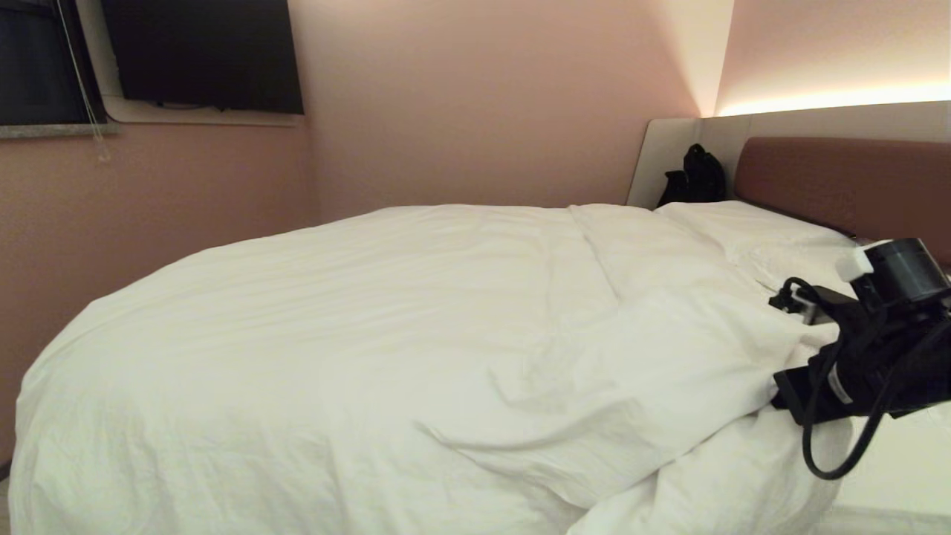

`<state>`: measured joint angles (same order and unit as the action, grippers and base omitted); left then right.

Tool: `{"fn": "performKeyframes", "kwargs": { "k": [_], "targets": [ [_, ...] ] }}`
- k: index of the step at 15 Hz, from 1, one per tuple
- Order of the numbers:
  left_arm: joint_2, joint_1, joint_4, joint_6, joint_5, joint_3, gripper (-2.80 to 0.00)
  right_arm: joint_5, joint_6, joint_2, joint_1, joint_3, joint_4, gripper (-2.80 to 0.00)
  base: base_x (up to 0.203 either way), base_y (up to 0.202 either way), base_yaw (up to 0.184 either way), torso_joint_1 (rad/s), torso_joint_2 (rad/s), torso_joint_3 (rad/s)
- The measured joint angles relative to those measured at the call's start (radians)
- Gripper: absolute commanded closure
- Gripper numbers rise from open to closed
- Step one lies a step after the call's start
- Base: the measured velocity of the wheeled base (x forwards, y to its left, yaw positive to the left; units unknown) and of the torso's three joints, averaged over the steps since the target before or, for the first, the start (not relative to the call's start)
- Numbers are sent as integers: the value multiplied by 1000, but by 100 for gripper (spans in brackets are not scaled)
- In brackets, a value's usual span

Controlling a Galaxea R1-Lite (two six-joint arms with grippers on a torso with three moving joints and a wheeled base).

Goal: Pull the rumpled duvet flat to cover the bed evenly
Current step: Flatten the corners of the folded blanket

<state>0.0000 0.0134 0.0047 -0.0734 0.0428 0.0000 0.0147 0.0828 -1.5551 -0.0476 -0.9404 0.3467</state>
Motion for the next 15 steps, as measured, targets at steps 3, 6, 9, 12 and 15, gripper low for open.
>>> {"fn": "performKeyframes", "kwargs": {
  "k": [3, 6, 9, 12, 15],
  "targets": [
    [0, 0, 0, 0, 0, 0, 0, 0, -2, 91, 21, 103, 1, 0, 0, 0, 0, 0, 0, 0],
    [0, 0, 0, 0, 0, 0, 0, 0, 1, 164, 28, 158, 1, 0, 0, 0, 0, 0, 0, 0],
    [0, 0, 0, 0, 0, 0, 0, -5, 3, 262, 35, 252, 1, 0, 0, 0, 0, 0, 0, 0],
    [0, 0, 0, 0, 0, 0, 0, -9, 5, 396, 38, 371, 2, -280, 0, 0, 0, 0, 0, 0],
    [0, 0, 0, 0, 0, 0, 0, -3, 2, 454, 38, 408, 5, -280, 0, 0, 0, 0, 0, 0]
  ]
}}
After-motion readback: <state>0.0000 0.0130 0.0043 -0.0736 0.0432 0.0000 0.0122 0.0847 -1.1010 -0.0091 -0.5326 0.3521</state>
